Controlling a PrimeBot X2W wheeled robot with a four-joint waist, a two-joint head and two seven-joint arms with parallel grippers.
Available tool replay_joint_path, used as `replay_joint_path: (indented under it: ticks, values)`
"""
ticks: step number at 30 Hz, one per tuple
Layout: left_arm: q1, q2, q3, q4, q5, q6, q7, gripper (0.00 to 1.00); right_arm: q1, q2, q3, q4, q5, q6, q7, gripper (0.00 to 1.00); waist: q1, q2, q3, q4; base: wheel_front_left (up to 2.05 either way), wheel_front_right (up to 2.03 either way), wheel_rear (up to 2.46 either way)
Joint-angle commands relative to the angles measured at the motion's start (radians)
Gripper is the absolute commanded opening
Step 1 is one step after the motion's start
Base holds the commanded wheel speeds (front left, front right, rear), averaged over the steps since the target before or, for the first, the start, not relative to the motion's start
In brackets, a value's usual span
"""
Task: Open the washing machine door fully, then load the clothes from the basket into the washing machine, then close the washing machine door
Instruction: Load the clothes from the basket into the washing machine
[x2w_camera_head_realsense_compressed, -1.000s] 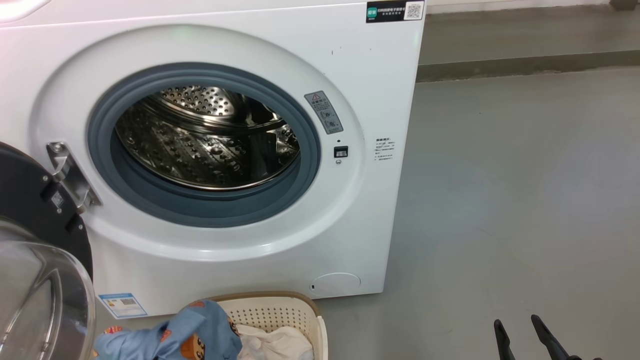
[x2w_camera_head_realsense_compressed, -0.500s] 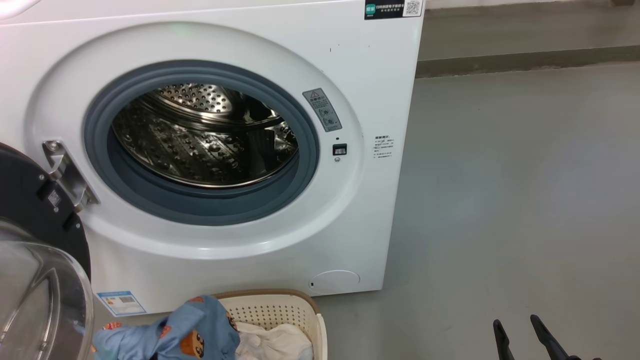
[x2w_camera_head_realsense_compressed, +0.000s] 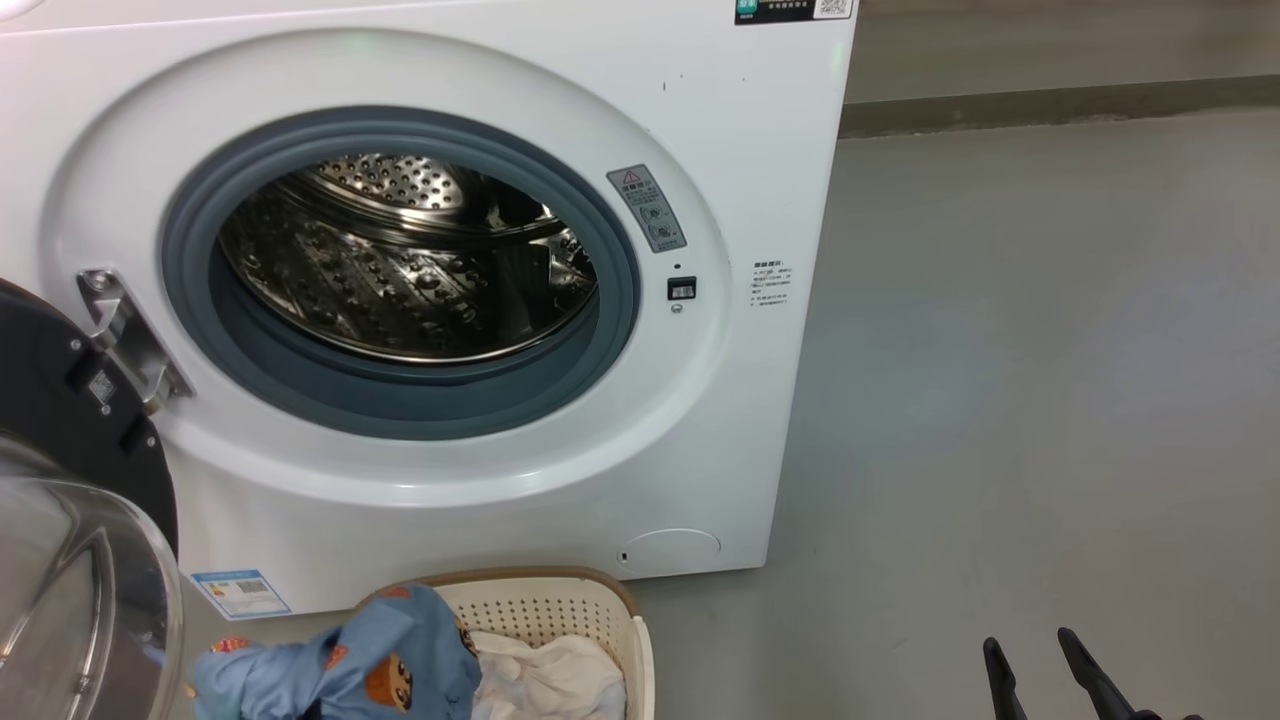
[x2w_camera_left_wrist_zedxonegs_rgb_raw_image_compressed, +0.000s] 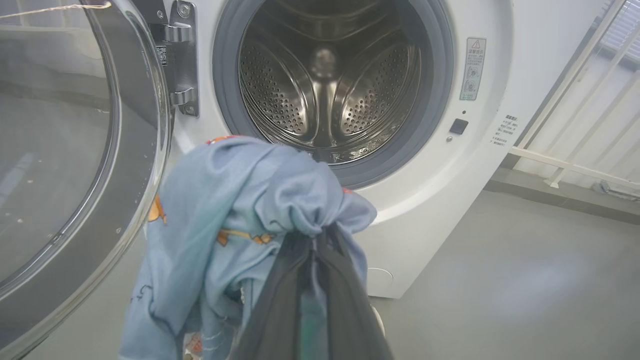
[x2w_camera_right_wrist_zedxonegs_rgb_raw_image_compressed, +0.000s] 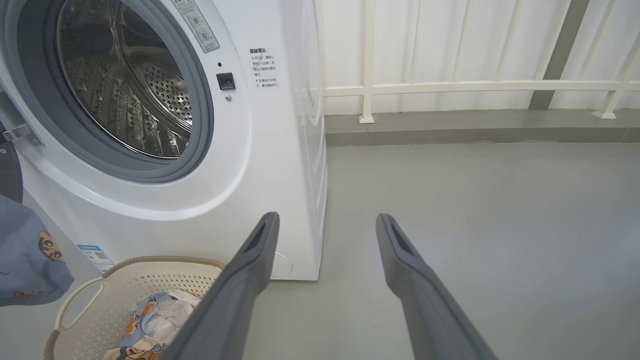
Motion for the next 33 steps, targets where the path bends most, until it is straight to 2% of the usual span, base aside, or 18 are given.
replay_joint_path:
  ticks: [1,8,13,17,21,26,33]
  values:
    - [-0.059,-0.001,0.026,-0.026,-0.003,0.002,-0.014,0.0,-0.021,-0.014,0.035,-0.028,0.005,0.003,-0.005,1.0,0.0,0.0,0.009,-0.007,0.0,0.0,0.0]
    - [-0.143,-0.001,0.013,0.023,0.0,-0.009,-0.014,0.0,-0.038,-0.014,0.066,-0.025,0.011,0.003,-0.005,1.0,0.0,0.0,0.036,-0.049,0.0,0.0,0.0]
    - [-0.227,0.002,0.018,0.089,-0.003,-0.013,-0.014,0.0,-0.054,-0.014,0.074,-0.031,0.02,0.003,-0.005,1.0,0.0,0.0,0.076,-0.114,0.0,0.0,0.0]
    - [-0.325,0.028,0.055,0.155,-0.015,-0.017,-0.014,0.0,-0.073,-0.014,0.076,-0.039,0.031,0.003,-0.005,1.0,0.0,0.0,0.127,-0.179,0.0,0.0,0.0]
    - [-0.439,0.08,0.102,0.222,-0.018,-0.019,-0.014,0.0,-0.093,-0.014,0.081,-0.047,0.049,0.003,-0.005,1.0,0.0,0.0,0.181,-0.249,0.0,0.0,0.0]
    - [-0.593,0.172,0.171,0.318,-0.023,-0.024,-0.014,0.0,-0.116,-0.014,0.097,-0.055,0.075,0.003,-0.005,1.0,0.0,0.0,0.25,-0.333,0.0,0.0,0.0]
    - [-0.81,0.285,0.24,0.466,-0.026,-0.034,-0.014,0.0,-0.138,-0.014,0.123,-0.066,0.102,0.003,-0.005,1.0,0.0,0.0,0.353,-0.414,0.0,0.0,0.0]
